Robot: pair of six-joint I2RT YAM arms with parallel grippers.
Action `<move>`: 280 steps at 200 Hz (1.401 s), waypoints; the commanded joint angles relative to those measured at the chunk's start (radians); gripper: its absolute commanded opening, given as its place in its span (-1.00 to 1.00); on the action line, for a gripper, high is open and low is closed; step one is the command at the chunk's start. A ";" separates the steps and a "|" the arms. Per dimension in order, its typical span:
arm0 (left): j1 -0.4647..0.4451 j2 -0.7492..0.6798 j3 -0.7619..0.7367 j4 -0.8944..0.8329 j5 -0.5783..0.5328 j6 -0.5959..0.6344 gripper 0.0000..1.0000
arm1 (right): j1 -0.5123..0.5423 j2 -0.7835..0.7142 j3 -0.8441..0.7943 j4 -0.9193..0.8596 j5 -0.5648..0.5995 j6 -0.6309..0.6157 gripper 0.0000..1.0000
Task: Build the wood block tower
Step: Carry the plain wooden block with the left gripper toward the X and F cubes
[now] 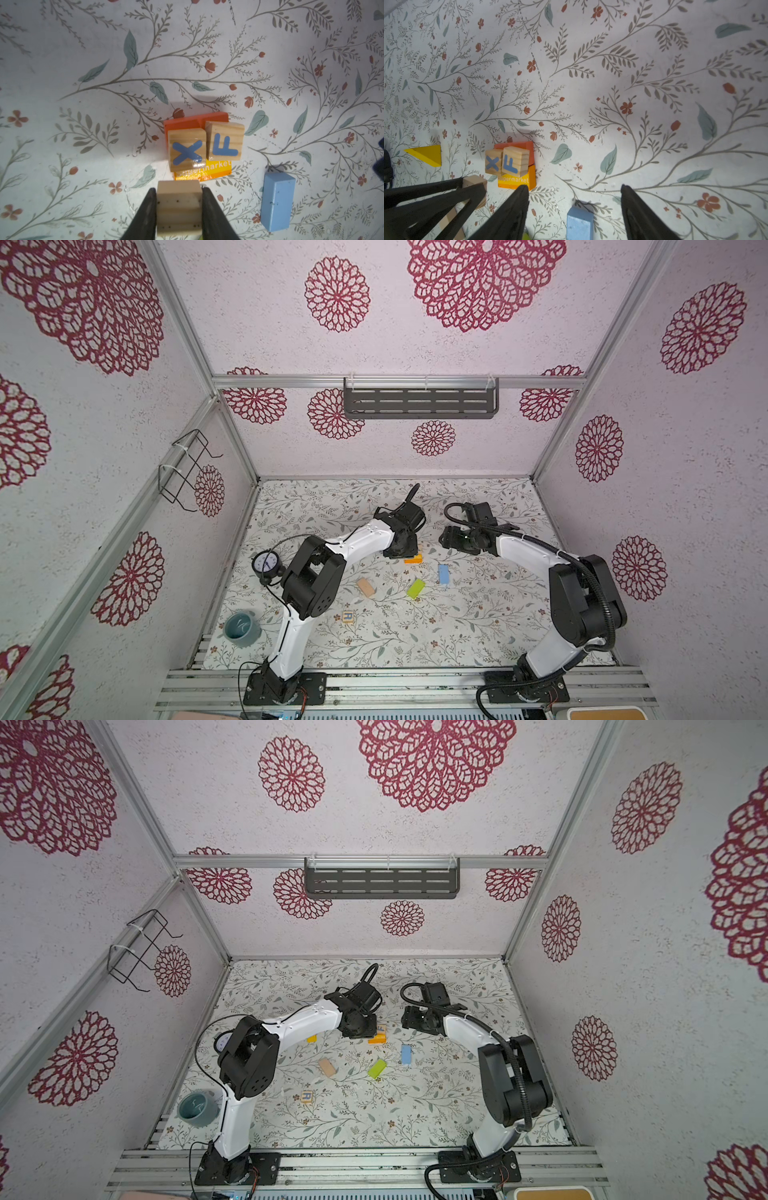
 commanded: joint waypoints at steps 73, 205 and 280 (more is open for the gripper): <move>-0.020 0.002 0.004 -0.022 0.001 -0.009 -0.44 | -0.013 0.001 0.003 0.027 -0.015 -0.002 0.46; -0.033 0.038 0.036 -0.036 -0.032 -0.005 -0.45 | -0.013 -0.019 -0.016 0.027 -0.017 -0.001 0.46; -0.024 0.050 0.048 -0.034 -0.034 -0.007 -0.45 | -0.013 -0.012 -0.019 0.034 -0.022 -0.001 0.46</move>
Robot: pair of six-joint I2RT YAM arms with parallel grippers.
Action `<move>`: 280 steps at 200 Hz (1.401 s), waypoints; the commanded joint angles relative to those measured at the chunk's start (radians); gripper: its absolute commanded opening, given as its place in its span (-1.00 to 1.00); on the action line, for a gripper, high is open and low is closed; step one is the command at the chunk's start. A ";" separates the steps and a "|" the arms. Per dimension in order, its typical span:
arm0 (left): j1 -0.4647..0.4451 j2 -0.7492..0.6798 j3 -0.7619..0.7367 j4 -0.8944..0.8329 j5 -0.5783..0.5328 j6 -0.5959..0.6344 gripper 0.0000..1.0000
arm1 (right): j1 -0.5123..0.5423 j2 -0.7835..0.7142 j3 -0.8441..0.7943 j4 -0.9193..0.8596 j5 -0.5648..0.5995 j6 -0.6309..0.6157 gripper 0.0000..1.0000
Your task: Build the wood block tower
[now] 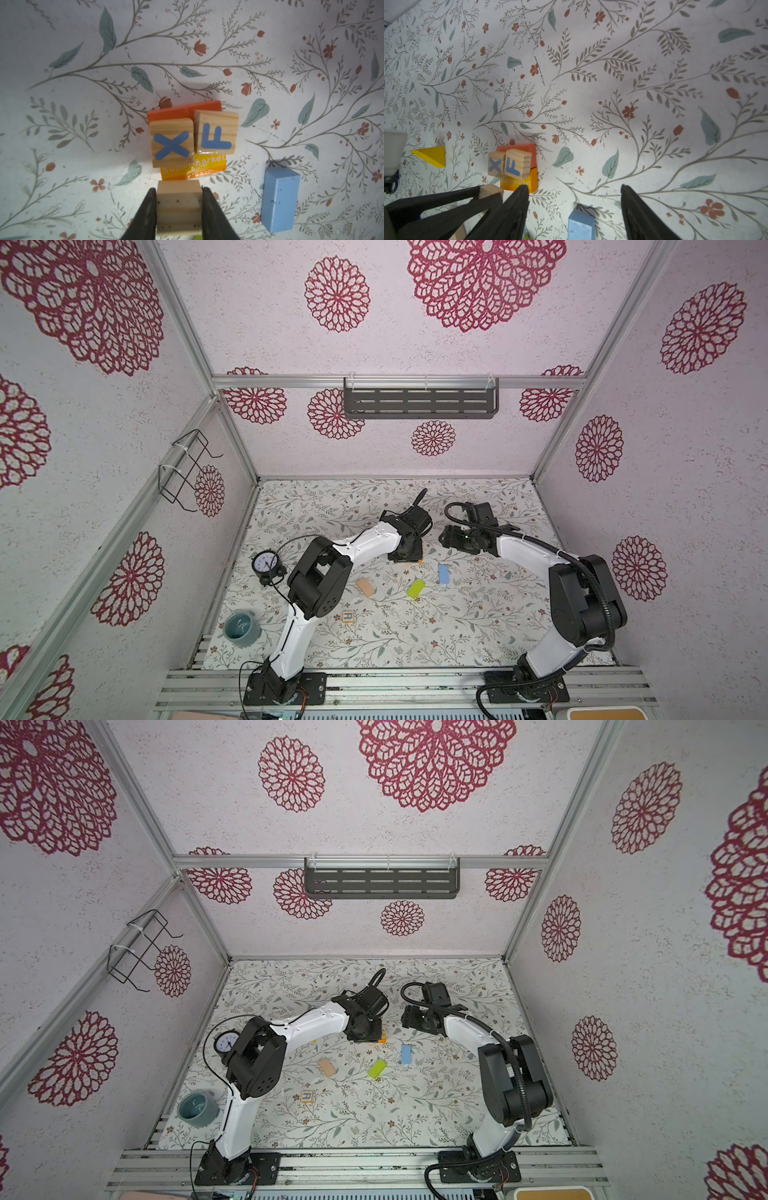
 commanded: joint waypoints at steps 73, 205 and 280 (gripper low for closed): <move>0.019 0.029 0.033 0.000 -0.023 -0.003 -0.45 | -0.007 -0.010 -0.013 0.011 -0.012 -0.001 0.46; 0.029 0.045 0.058 -0.001 -0.032 -0.015 -0.45 | -0.006 -0.007 -0.016 0.016 -0.018 -0.001 0.46; 0.033 0.056 0.062 0.005 -0.033 -0.023 -0.43 | -0.006 -0.004 -0.018 0.021 -0.024 -0.001 0.46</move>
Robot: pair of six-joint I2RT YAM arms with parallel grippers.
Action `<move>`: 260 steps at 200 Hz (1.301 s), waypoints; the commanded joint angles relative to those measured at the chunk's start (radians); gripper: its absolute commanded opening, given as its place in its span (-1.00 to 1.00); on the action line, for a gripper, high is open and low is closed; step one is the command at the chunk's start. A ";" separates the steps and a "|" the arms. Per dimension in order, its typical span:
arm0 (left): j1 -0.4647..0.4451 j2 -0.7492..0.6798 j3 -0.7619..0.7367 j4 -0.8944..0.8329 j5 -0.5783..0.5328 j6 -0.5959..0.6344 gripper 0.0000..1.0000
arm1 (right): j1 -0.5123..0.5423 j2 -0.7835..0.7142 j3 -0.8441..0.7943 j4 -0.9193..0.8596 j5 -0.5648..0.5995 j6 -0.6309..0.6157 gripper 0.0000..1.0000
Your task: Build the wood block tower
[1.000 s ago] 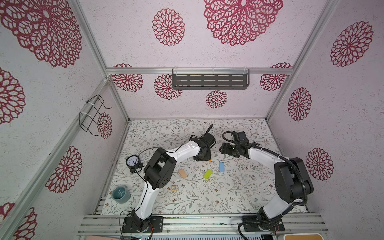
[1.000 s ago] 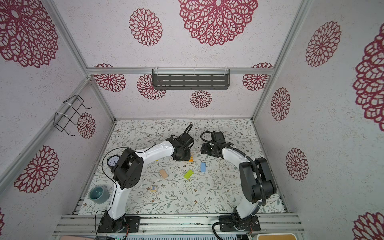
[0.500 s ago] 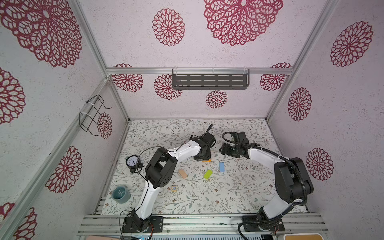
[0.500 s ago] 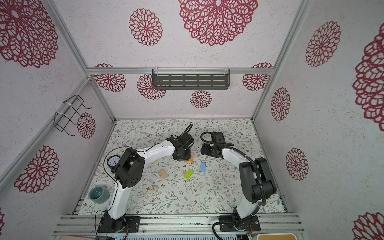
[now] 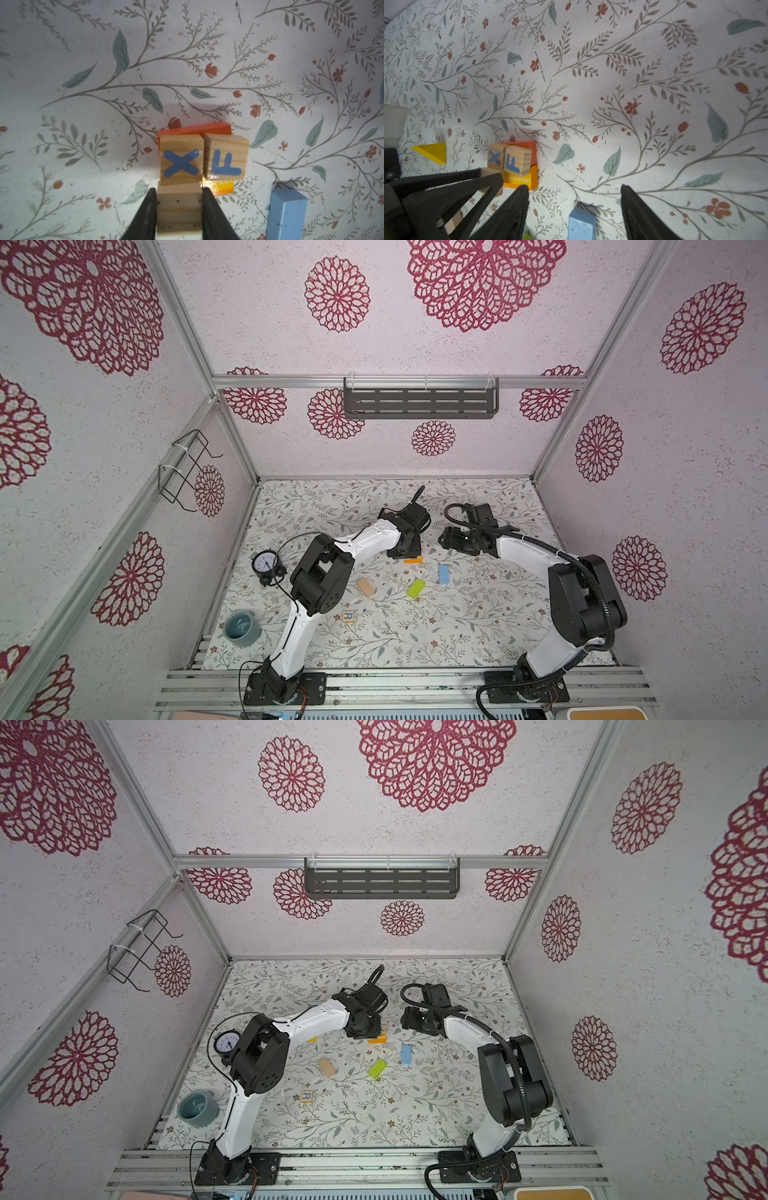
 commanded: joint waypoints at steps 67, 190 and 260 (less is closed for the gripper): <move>0.009 0.016 0.020 0.009 -0.008 -0.018 -0.29 | -0.006 0.001 -0.007 0.017 -0.011 0.000 0.46; 0.007 -0.002 0.040 -0.001 -0.015 -0.019 -0.17 | -0.006 0.002 -0.005 0.019 -0.017 -0.001 0.46; 0.001 -0.099 0.002 -0.031 -0.057 -0.013 -0.14 | -0.007 0.001 0.010 -0.003 -0.014 -0.001 0.46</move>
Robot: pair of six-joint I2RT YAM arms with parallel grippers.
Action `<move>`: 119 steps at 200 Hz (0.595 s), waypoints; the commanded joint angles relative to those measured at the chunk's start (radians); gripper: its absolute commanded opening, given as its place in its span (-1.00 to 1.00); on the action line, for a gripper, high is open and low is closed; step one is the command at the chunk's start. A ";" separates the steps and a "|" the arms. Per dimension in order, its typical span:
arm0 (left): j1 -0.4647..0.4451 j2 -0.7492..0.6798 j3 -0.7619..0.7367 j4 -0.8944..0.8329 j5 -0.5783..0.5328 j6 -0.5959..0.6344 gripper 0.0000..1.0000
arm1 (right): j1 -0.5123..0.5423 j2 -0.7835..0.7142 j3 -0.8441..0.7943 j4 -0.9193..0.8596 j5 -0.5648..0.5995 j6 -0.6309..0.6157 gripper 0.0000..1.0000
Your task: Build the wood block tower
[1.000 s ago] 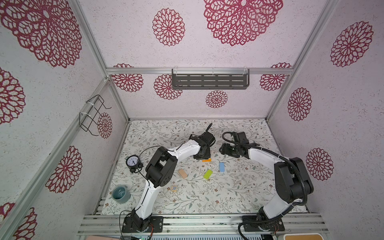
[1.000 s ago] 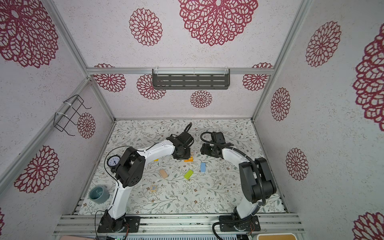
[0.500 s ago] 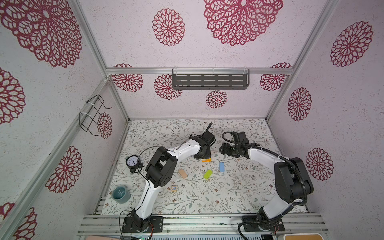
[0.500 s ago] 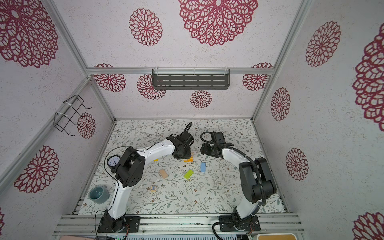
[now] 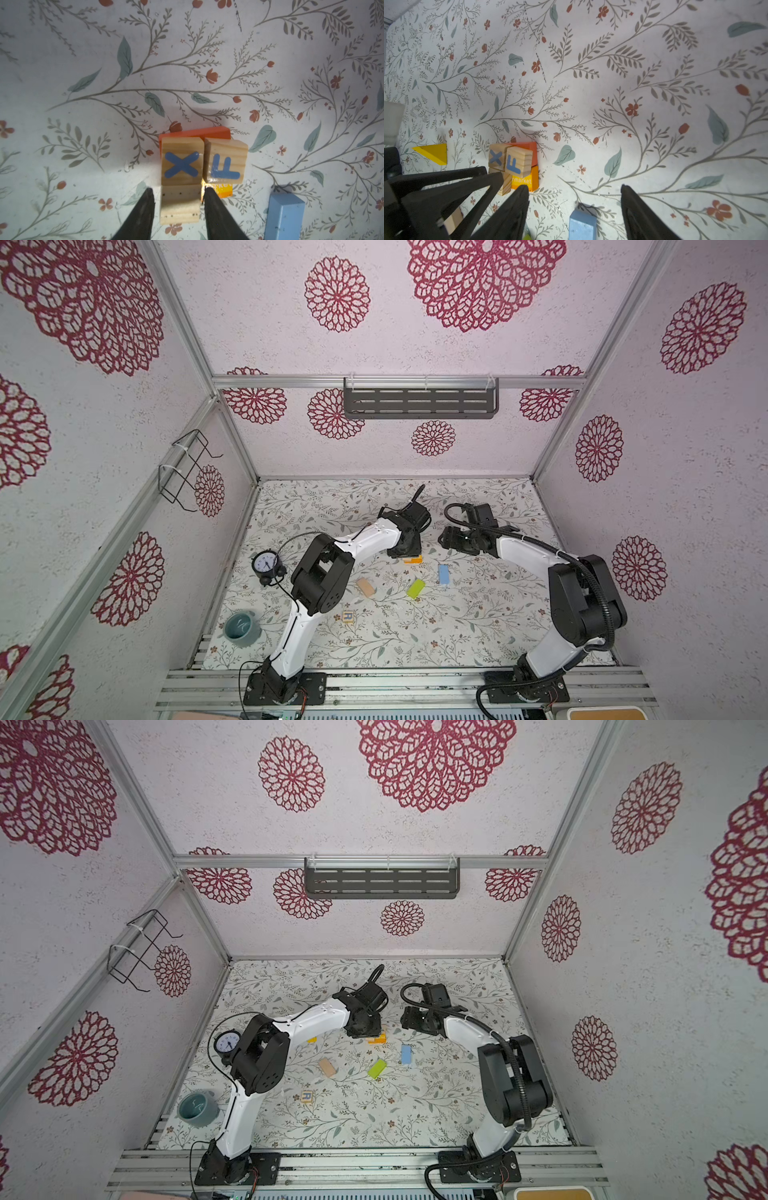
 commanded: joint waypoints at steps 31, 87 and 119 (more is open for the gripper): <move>0.002 -0.170 -0.086 -0.004 -0.069 -0.002 -0.22 | -0.007 -0.008 0.010 -0.016 -0.015 -0.001 0.46; 0.007 -0.205 -0.214 0.043 -0.070 -0.017 -0.65 | -0.007 -0.018 0.000 -0.016 -0.016 -0.002 0.46; 0.010 -0.180 -0.227 0.062 -0.059 -0.019 -0.82 | -0.006 -0.015 -0.001 -0.015 -0.016 -0.004 0.46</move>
